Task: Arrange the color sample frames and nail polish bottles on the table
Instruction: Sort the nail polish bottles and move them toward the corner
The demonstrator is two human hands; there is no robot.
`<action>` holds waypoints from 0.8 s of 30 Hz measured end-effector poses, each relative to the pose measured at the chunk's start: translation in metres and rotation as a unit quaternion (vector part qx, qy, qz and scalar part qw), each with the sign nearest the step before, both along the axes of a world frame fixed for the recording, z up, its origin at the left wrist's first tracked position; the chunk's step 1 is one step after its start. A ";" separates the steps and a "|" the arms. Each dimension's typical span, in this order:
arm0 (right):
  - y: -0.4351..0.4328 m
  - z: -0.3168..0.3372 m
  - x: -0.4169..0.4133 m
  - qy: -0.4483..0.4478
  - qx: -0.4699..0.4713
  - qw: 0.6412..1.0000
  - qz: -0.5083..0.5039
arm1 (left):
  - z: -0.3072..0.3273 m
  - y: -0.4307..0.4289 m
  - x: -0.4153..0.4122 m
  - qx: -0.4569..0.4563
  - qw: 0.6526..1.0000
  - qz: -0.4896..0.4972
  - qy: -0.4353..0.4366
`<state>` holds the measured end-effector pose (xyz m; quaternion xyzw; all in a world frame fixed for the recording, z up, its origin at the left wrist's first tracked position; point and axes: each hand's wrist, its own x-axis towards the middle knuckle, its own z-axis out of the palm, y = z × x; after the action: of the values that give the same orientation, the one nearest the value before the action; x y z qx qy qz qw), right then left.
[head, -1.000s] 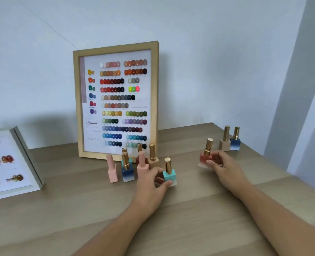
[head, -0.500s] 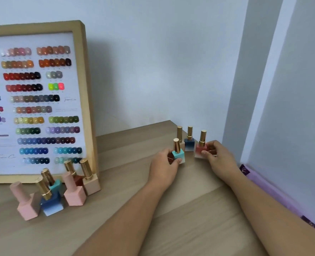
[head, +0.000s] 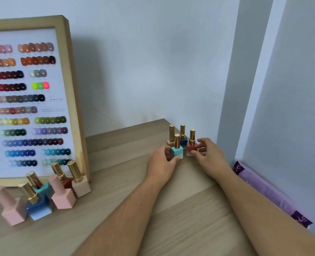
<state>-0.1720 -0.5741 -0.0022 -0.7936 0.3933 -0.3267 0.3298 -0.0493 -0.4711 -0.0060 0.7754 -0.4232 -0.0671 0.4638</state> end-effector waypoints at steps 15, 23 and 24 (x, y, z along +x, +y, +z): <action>0.132 -0.001 0.024 -0.006 -0.179 0.973 0.147 | 0.003 0.202 0.014 -0.038 0.993 0.020 -0.110; 0.224 -0.002 0.093 -0.055 -0.140 0.949 0.277 | 0.005 0.310 0.054 -0.092 0.977 0.160 -0.103; 0.230 -0.003 0.099 -0.059 -0.135 0.947 0.285 | 0.006 0.318 0.060 -0.100 0.974 0.180 -0.098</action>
<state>-0.0733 -0.3439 -0.0050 -0.8890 0.0824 -0.3151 0.3218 0.0110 -0.1531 -0.0004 0.7913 -0.3245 0.1368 0.4998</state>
